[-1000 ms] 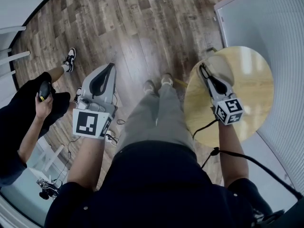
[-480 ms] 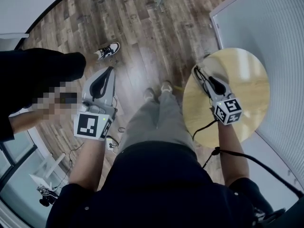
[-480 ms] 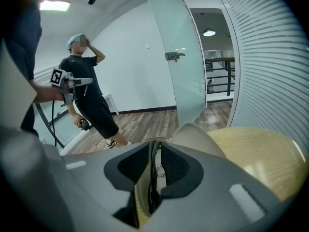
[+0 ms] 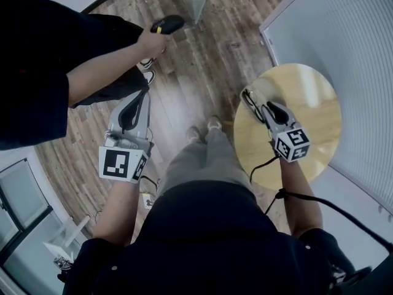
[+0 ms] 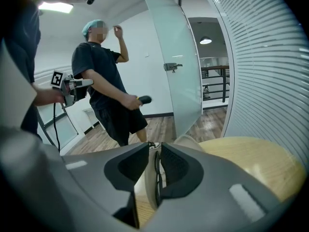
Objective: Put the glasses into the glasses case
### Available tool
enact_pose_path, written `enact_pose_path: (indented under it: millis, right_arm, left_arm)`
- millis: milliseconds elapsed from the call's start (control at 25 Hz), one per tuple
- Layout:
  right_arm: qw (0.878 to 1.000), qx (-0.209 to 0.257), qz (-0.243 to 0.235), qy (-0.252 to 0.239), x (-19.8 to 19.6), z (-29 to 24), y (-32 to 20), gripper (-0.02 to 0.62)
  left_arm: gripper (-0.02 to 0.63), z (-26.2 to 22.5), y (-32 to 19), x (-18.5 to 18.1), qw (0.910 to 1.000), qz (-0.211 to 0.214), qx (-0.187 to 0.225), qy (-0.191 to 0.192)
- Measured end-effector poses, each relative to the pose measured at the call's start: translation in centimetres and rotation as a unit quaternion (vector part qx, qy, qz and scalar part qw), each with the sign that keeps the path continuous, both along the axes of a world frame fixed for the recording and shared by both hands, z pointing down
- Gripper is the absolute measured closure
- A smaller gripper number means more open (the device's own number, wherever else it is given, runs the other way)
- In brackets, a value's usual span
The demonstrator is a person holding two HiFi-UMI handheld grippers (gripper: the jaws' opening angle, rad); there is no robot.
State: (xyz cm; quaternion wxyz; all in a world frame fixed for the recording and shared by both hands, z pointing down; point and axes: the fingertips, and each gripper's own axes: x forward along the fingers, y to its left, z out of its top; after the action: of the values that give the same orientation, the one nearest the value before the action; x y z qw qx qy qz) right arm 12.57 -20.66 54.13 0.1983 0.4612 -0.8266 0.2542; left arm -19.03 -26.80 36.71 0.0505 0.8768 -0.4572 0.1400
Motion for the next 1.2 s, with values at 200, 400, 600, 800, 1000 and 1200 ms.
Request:
enact_pose_path:
  millis: [200,400,600,800,1000,1200]
  right_arm:
    - [1.0,0.02,0.016,0.006,-0.1,-2.2,0.6,0.508]
    - [0.998,0.046,0.034,0.011,0.2,-5.0,0.6,0.508]
    - [0.997,0.061,0.047,0.011,0.3,-7.2,1.3,0.509]
    - [0.994,0.085,0.061,0.011,0.2,-10.0,1.8,0.509]
    - [0.991,0.109,0.082,-0.011,0.8,-12.1,2.5,0.509]
    - [0.983,0.153,0.093,-0.036,0.3,-16.1,3.3,0.511]
  left_arm:
    - [0.603,-2.1,0.3,-0.3,0.9997,0.011,0.022,0.008]
    - [0.603,-4.3,-0.1,-0.2,0.9985,0.025,0.045,0.017]
    - [0.603,-6.1,-0.1,0.2,0.9972,0.037,0.06,0.026]
    - [0.603,-8.6,0.1,0.6,0.9945,0.051,0.085,0.034]
    - [0.603,-10.6,0.5,1.3,0.9916,0.058,0.11,0.035]
    - [0.603,-13.0,1.3,1.1,0.9893,0.057,0.128,0.04]
